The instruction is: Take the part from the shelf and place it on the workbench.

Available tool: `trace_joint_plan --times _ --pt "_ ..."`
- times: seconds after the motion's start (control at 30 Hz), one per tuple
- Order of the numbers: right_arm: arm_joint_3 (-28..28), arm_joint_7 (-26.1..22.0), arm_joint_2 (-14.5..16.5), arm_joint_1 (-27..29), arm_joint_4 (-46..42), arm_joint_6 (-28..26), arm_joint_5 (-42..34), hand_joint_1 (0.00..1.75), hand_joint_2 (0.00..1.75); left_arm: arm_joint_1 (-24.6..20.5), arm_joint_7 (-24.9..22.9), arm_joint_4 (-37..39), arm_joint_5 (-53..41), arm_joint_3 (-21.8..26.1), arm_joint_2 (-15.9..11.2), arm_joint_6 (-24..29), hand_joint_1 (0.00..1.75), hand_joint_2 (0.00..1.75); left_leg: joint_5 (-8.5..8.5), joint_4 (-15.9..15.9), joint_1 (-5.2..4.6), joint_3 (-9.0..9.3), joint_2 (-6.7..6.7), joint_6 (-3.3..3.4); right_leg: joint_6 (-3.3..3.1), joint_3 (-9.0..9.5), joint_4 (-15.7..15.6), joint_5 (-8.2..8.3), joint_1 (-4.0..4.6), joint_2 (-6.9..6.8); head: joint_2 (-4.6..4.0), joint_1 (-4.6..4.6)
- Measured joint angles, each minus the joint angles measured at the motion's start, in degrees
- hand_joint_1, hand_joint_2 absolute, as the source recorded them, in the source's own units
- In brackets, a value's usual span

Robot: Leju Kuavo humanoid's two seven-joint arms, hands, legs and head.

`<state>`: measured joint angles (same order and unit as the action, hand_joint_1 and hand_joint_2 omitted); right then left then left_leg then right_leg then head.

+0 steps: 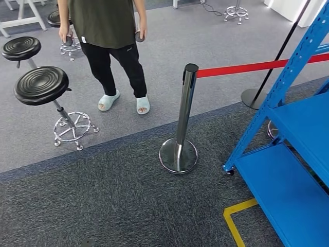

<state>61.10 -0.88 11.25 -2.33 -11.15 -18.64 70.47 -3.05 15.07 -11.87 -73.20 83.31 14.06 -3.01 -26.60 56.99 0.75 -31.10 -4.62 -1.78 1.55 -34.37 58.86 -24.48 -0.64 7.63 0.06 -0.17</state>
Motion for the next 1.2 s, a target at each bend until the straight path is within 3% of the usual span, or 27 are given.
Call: trace_joint_plan --times 0.07,0.1,0.2,0.3,0.37,0.43,0.47,0.53,0.6,0.67,0.73,0.8,0.83,0.87,0.93,0.97,1.03,1.07,1.13,1.2 --pt "0.0 -0.4 0.1 0.2 0.0 0.0 0.0 0.0 0.0 -0.1 -0.3 0.0 -0.5 0.0 -0.2 -0.8 0.0 0.0 0.02 -0.5 -0.11 0.12 0.83 0.61 0.76 -0.54 -0.2 0.24 -0.17 0.91 0.01 0.02" --pt "0.0 -0.5 0.1 0.4 0.0 0.0 0.0 0.0 0.0 -0.1 -0.4 0.0 -0.9 0.0 -0.4 -1.3 0.0 0.0 0.15 -0.6 -0.09 0.18 1.46 0.99 1.02 -0.82 0.1 0.02 -0.14 0.06 0.01 0.07" --pt "0.0 -0.6 0.1 0.4 0.0 0.1 -0.1 0.0 0.0 0.1 -0.7 0.0 -1.4 -0.1 -1.2 -2.3 0.0 0.0 0.25 -0.9 -0.05 0.35 3.15 1.8 1.39 -2.63 4.0 -2.7 0.14 -4.98 0.01 0.61" --pt "0.0 -0.6 0.1 0.3 0.0 0.1 -0.2 0.0 0.0 0.1 -0.8 0.0 -1.4 -0.1 -1.3 -2.3 0.0 0.0 0.21 -0.9 -0.09 0.38 3.48 1.9 1.48 -3.29 5.4 -3.6 0.13 -5.78 0.01 0.72" --pt "0.2 -0.5 0.2 0.2 0.0 0.1 -0.6 0.0 0.0 0.3 -0.9 0.0 -1.7 -0.1 -1.6 -2.5 0.0 0.0 0.01 -0.8 -0.21 0.56 5.27 1.92 1.71 -4.93 9.3 -5.01 0.05 -6.65 0.01 0.67" --pt "0.6 -0.8 0.2 0.2 0.0 -0.1 -1.7 0.0 0.0 0.4 -1.0 0.0 -2.3 -0.3 -2.0 -3.0 0.0 0.0 -0.49 -0.8 -0.35 1.15 8.2 1.61 1.94 -3.52 8.0 -3.9 0.0 -8.91 0.01 0.65" --pt "1.0 -1.3 0.3 0.2 0.0 -0.2 -2.5 0.0 0.0 0.4 -1.0 0.0 -2.7 -0.4 -2.2 -3.1 0.0 0.0 -0.83 -0.8 -0.48 1.5 9.37 1.23 1.79 -1.33 4.3 -2.16 0.04 -10.04 0.01 0.63" --pt "1.8 -2.2 0.4 -0.2 0.0 -0.3 -4.1 0.0 0.0 0.3 -0.9 0.0 -3.2 -0.6 -2.1 -2.1 0.0 0.0 -1.17 -0.7 -0.75 1.94 10.37 0.61 1.05 0.71 0.6 -1.15 0.23 -11.13 0.01 0.5" --pt "3.0 -2.5 0.5 -0.6 0.0 -0.8 -6.0 0.0 0.0 0.0 -0.9 0.0 -3.5 -1.0 -1.6 -0.9 0.0 0.0 -1.25 -0.8 -0.74 2.19 11.28 0.09 0.17 0.46 0.7 -1.07 0.4 -9.9 0.01 0.43" --pt "4.2 -2.7 0.7 -1.0 0.0 -1.6 -7.3 0.0 0.0 -0.5 -0.9 0.0 -3.3 -1.3 -1.0 -0.8 0.0 0.0 -2.24 0.2 -0.5 1.91 10.04 -0.53 -0.55 0.36 0.5 -0.85 0.29 -8.68 0.01 0.34" --pt "5.2 -3.2 0.8 -1.4 0.0 -2.1 -8.1 0.0 0.0 -0.6 -0.9 0.0 -2.8 -1.4 -0.6 -1.3 0.0 0.0 -5.41 5.6 -0.34 -0.61 6.92 -0.9 -1.15 0.35 0.3 -0.6 0.08 -7.34 0.01 0.11" --pt "5.9 -3.8 0.8 -1.8 0.0 -2.4 -8.6 0.0 0.0 -0.4 -0.9 0.0 -2.5 -1.4 -0.4 -1.5 0.0 0.0 -8.63 13.5 -0.34 -4.72 5.3 -0.93 -1.46 0.23 0.3 -0.53 0.11 -5.76 0.01 -0.01" --pt "6.2 -4.1 0.8 -1.8 0.0 -2.4 -8.7 0.0 0.0 -0.3 -0.9 0.0 -2.5 -1.4 -0.3 -1.5 0.0 0.0 -8.93 15.8 -0.35 -6.14 5.05 -0.87 -1.51 0.23 0.3 -0.53 0.14 -4.87 0.01 -0.04" --pt "6.5 -4.3 0.8 -1.7 0.0 -2.5 -8.8 0.0 0.0 -0.2 -0.9 0.0 -2.4 -1.4 -0.2 -1.4 0.0 0.0 -7.93 15.9 -0.35 -6.55 4.89 -0.75 -1.5 0.26 0.3 -0.5 0.15 -3.96 0.01 -0.04" --pt "6.8 -4.6 0.9 -1.6 0.0 -2.5 -8.8 0.0 0.0 -0.2 -1.0 0.0 -2.4 -1.4 -0.2 -1.4 0.0 0.0 -3.51 10.1 -0.31 -4.46 3.82 -0.38 -1.33 0.33 0.3 -0.41 0.06 -2.11 0.0 -0.06" --pt "7.0 -4.7 0.9 -1.7 0.0 -2.5 -8.8 0.0 0.0 -0.3 -1.0 0.0 -2.4 -1.4 -0.2 -1.4 0.0 0.0 -1.5 6.2 -0.25 -2.8 2.31 -0.12 -1.11 0.27 0.4 -0.37 0.09 -1.27 -0.01 -0.04" --pt "7.2 -4.8 1.0 -1.8 0.0 -2.5 -8.8 0.0 0.0 -0.3 -1.0 0.0 -2.3 -1.4 -0.2 -1.4 0.0 0.0 0.1 0.8 -0.09 -0.59 -0.1 0.11 -0.49 -0.15 0.5 -0.23 0.02 0.23 0.0 -0.02" --pt "7.3 -4.8 1.0 -1.8 0.0 -2.5 -8.8 0.0 0.0 -0.4 -0.8 0.0 -2.2 -1.4 -0.1 -1.3 0.0 0.0 0.01 0.0 -0.11 -0.28 -0.44 0.25 -0.07 -0.38 0.3 -0.09 -0.06 0.92 0.0 -0.02" --pt "7.5 -4.4 1.0 -1.5 0.0 -2.5 -8.9 0.0 0.0 -0.5 0.1 0.0 -2.2 -1.4 0.0 -0.7 0.0 0.0 0.16 -0.5 -0.13 -0.11 0.82 0.73 0.73 -0.89 0.1 0.15 -0.32 1.63 0.01 0.02" --pt "7.7 -3.8 1.1 -1.4 0.0 -2.4 -9.0 0.0 0.0 -0.6 1.0 0.0 -2.3 -1.4 0.2 0.5 0.0 0.0 0.4 -0.9 -0.07 0.05 2.41 1.48 1.21 -2.22 2.4 -1.34 -0.08 -1.21 0.01 0.31"
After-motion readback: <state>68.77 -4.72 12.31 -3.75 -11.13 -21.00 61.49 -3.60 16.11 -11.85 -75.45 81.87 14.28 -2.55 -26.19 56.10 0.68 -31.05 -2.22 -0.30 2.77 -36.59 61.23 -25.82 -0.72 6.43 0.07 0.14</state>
